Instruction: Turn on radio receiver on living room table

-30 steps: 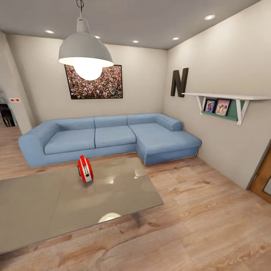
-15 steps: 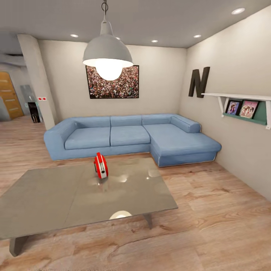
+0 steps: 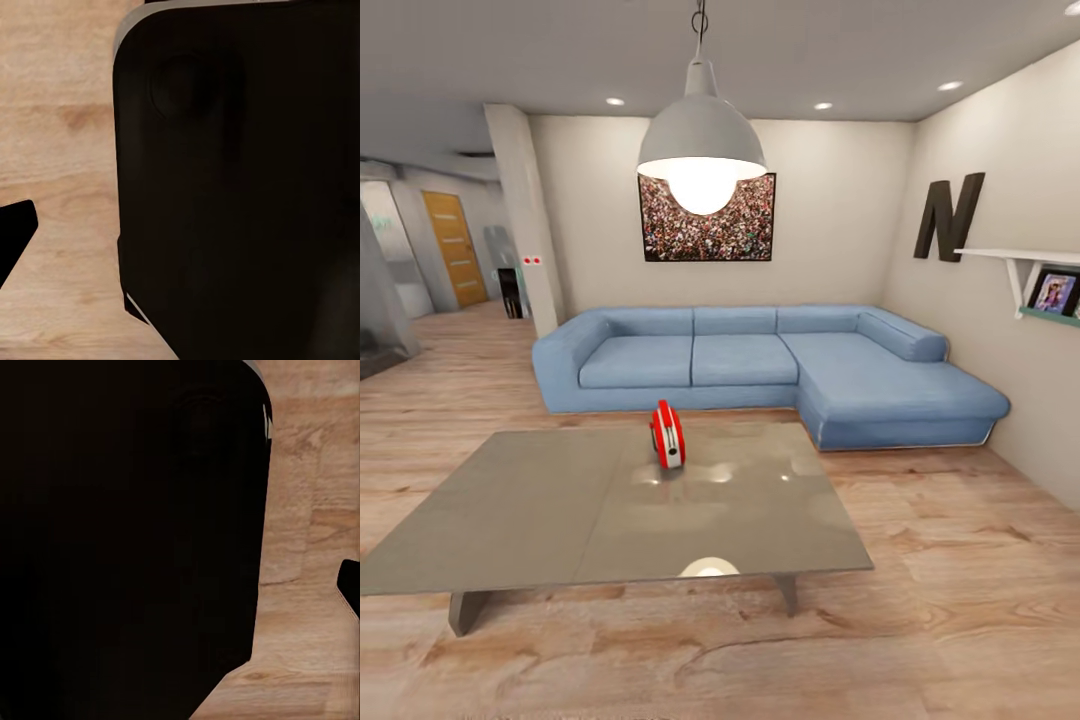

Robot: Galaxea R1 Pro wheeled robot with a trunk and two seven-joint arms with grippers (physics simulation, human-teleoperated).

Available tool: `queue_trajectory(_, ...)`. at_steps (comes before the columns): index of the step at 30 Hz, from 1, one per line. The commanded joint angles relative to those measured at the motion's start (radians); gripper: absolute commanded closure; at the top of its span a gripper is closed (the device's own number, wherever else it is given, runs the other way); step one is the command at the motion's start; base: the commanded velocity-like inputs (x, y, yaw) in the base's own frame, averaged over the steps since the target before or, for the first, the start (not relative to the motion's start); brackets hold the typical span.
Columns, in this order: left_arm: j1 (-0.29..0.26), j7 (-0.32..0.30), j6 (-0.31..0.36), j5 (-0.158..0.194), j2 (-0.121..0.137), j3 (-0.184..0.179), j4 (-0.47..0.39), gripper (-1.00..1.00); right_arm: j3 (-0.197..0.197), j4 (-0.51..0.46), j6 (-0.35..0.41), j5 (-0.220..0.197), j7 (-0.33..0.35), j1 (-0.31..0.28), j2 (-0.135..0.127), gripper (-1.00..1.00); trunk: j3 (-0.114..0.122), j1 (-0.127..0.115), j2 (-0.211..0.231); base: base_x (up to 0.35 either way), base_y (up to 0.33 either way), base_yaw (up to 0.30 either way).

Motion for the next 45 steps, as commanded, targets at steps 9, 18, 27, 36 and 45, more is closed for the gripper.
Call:
queue_trajectory(9, 0.000, 0.000, 0.000, 0.001, 0.000, 0.001, 0.000, -1.00, 0.000, 0.000, 0.000, 0.000, 0.000, 0.000, 0.000, -1.00, 0.000, 0.000, 0.000, 0.000, 0.000, 0.272)
queue_trajectory(18, 0.000, 0.000, -0.001, 0.001, 0.001, 0.001, -0.001, -1.00, 0.000, 0.000, 0.000, 0.001, 0.000, 0.000, 0.000, -1.00, 0.000, 0.000, 0.000, 0.000, 0.000, 0.272)
queue_trajectory(27, 0.000, 0.000, 0.000, 0.001, 0.000, 0.001, -0.001, -1.00, 0.000, 0.000, 0.000, 0.000, 0.000, 0.000, 0.000, -1.00, 0.000, 0.000, 0.000, 0.000, 0.000, 0.272)
queue_trajectory(36, 0.000, 0.000, -0.001, 0.001, 0.000, 0.001, -0.001, -1.00, 0.000, 0.000, 0.000, 0.000, 0.000, 0.000, -0.001, -1.00, 0.000, 0.000, 0.000, 0.000, 0.000, 0.259)
queue_trajectory(45, 0.001, 0.000, 0.000, 0.000, 0.000, 0.001, -0.001, -1.00, -0.001, 0.000, 0.000, -0.002, 0.000, 0.000, -0.002, -1.00, 0.000, 0.000, 0.000, 0.000, 0.000, 0.040)
